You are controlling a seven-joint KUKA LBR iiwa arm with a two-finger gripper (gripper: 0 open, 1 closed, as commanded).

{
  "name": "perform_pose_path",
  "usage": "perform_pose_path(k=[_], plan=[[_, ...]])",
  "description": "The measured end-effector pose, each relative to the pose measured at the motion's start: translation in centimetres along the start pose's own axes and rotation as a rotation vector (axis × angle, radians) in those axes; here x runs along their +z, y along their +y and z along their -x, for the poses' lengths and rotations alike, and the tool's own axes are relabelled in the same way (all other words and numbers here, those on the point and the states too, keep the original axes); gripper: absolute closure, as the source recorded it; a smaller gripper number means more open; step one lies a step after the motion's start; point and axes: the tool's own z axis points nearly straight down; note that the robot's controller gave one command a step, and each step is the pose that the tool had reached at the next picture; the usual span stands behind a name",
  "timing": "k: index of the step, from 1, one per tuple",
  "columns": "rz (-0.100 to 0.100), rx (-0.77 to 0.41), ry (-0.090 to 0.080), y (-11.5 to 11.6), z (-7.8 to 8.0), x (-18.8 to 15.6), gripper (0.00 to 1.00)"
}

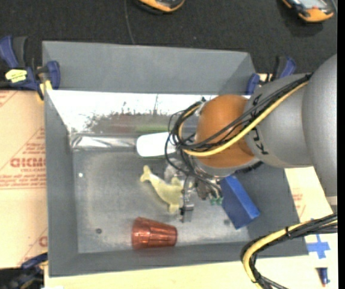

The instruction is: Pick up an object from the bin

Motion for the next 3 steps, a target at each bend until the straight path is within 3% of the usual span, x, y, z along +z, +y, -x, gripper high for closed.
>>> perform_pose_path(k=[1, 2, 3], plan=[[-0.001, 0.073, -0.004, 0.3, -0.5, 2.5, 1.00], [-0.001, 0.072, -0.004, 0.3, -0.5, 2.5, 1.00], [0.000, 0.082, 0.001, -0.4, -0.4, -4.2, 1.00]])
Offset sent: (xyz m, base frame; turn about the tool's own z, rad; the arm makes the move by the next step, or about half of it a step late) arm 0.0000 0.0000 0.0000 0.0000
